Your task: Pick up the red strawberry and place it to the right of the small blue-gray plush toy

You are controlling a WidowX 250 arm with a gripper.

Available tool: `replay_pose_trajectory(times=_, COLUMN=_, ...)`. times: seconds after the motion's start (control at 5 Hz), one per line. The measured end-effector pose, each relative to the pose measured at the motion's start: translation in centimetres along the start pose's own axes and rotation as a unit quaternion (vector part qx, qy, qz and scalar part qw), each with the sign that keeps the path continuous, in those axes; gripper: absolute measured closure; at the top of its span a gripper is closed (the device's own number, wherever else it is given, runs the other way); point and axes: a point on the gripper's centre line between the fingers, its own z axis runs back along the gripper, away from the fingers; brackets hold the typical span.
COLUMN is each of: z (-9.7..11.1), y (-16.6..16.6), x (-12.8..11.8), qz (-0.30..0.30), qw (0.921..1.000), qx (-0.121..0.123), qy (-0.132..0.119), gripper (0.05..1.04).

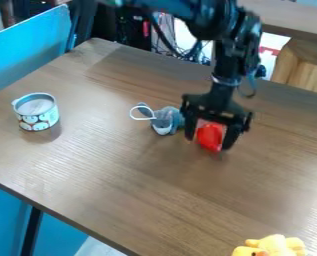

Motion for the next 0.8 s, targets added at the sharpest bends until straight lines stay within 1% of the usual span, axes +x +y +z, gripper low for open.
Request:
replay_pose_trajectory(times=0.2, z=1.9, y=0.6, x=-0.8, qz=0.006, qw=0.9998, qx=-0.010, qy=-0.018, gripper=0.083)
replay_pose_trajectory(times=0.4, z=3.1, y=1.1, x=-2.8, qz=0.001, qw=0.9989, qx=-0.030, qy=-0.035, gripper=0.083)
replay_pose_trajectory(times=0.6, z=4.5, y=-0.9, x=-7.0, qz=-0.048, qw=0.9973, qx=-0.038, qy=-0.041, gripper=0.083)
replay_pose_trajectory(times=0.8, z=5.0, y=-4.2, x=-12.8, qz=-0.141, qw=0.9884, qx=-0.040, qy=-0.038, gripper=0.083)
